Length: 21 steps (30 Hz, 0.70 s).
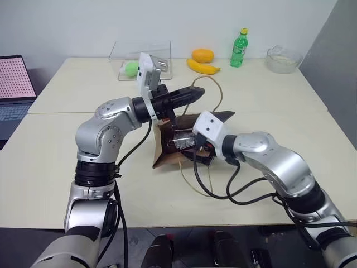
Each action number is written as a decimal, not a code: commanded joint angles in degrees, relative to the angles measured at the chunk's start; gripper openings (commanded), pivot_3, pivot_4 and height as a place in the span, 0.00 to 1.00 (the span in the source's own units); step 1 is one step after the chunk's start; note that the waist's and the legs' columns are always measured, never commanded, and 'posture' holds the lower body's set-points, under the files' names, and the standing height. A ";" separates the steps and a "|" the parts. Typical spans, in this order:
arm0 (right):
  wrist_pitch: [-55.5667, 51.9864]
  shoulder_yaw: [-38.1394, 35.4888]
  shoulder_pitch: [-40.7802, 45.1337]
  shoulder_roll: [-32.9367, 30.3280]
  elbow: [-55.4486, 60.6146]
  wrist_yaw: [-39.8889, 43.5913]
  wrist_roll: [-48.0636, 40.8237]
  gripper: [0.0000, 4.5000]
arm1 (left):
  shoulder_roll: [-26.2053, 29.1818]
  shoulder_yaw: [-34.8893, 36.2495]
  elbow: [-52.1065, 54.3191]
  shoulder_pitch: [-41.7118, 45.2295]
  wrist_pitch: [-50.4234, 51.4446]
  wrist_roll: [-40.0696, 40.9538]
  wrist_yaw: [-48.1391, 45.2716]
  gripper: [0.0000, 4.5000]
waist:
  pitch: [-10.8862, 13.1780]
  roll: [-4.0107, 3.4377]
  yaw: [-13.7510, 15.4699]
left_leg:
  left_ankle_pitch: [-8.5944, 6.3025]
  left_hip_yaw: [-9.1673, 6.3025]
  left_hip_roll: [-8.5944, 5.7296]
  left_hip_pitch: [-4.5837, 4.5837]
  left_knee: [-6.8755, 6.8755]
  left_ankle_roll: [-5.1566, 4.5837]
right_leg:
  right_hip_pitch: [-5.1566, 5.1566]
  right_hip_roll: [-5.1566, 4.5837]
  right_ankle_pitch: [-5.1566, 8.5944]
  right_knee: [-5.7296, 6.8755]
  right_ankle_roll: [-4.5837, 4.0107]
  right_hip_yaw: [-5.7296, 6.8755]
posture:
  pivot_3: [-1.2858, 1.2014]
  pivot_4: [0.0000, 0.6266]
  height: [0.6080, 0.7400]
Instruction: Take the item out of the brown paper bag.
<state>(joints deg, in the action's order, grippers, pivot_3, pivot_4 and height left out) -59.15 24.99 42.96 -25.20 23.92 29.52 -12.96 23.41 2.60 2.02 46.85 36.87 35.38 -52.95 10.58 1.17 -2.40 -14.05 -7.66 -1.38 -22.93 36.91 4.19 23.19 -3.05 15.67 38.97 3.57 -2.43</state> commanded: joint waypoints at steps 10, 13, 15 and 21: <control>19.01 16.32 5.97 -4.00 -13.19 4.67 20.65 1.00 | -0.68 1.30 0.70 1.45 -3.02 0.42 0.24 0.00 | 0.00 0.00 -0.37 | 0.00 0.01 -0.01 0.00 0.00 0.01 | 0.01 0.00 0.00 0.00 0.00 0.00 | 0.52 0.24 1.00; 21.17 16.70 6.03 -3.95 -14.03 5.99 23.42 1.00 | -0.55 1.40 0.25 1.63 -3.58 0.25 0.35 0.00 | 0.00 0.00 -0.47 | 0.00 0.01 0.00 0.01 0.01 0.00 | 0.01 0.00 0.00 0.00 0.00 0.00 | 0.52 0.24 1.00; 22.23 17.58 6.21 -3.72 -14.43 6.82 25.77 1.00 | -0.23 1.56 -0.08 1.65 -4.08 0.06 0.33 0.00 | 0.00 0.00 -0.50 | 0.00 0.00 0.00 0.01 0.01 0.01 | 0.01 0.00 0.00 0.01 0.00 0.00 | 0.52 0.24 1.00; 25.14 19.16 6.30 -1.88 -18.44 9.12 31.25 1.00 | 0.04 1.54 -0.39 1.55 -4.91 -0.36 0.50 0.00 | 0.00 0.00 -0.53 | 0.01 0.01 0.00 0.01 0.01 0.02 | 0.01 0.00 0.00 0.01 0.00 0.00 | 0.52 0.24 1.00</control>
<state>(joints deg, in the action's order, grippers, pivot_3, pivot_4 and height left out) -35.27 44.07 48.22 -27.55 6.25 37.91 16.63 22.97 2.71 0.82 46.83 33.41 35.02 -52.81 10.58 1.17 -2.93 -14.03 -7.65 -1.38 -22.92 36.92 4.21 23.19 -3.04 15.67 38.98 3.57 -2.43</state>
